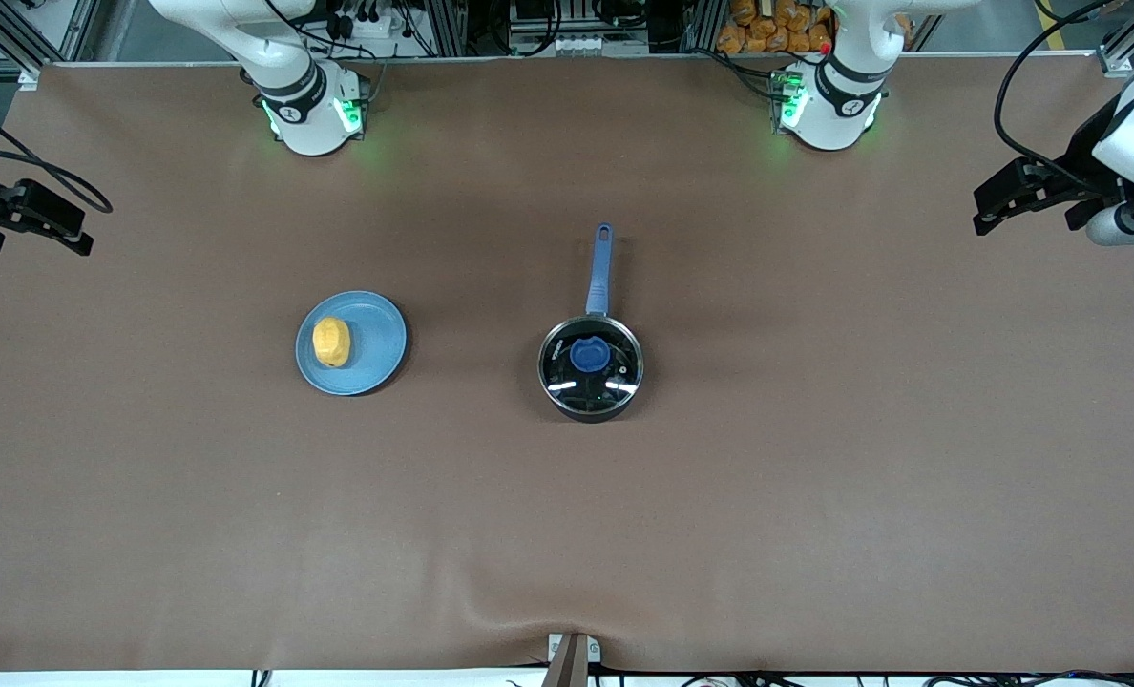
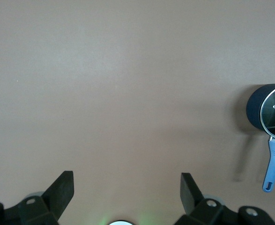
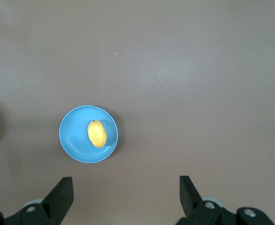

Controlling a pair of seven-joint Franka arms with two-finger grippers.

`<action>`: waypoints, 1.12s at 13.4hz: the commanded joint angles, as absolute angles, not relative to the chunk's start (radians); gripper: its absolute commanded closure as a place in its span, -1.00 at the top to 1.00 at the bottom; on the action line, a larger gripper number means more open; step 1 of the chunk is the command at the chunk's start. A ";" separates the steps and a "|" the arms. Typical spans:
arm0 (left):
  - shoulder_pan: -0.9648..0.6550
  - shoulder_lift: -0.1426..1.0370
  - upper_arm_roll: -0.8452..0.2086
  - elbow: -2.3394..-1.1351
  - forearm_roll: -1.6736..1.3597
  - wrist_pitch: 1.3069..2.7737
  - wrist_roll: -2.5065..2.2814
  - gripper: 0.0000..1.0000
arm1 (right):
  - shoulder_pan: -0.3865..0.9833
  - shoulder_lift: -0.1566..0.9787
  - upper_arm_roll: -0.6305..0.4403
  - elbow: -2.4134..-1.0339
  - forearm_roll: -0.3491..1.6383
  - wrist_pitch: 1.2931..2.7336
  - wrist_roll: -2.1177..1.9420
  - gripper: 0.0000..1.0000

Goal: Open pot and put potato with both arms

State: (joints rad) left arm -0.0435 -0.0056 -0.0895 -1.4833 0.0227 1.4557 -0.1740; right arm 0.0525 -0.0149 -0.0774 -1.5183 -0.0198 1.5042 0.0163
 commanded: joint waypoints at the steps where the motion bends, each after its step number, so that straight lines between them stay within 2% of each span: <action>1: -0.032 -0.021 -0.094 -1.486 0.008 1.442 -0.147 1.00 | 0.032 -0.002 -0.054 -1.488 -0.021 1.479 0.038 1.00; 15: -0.031 -0.006 -0.094 -1.483 0.005 1.434 -0.152 1.00 | 0.049 0.006 -0.054 -1.491 -0.021 1.491 0.037 1.00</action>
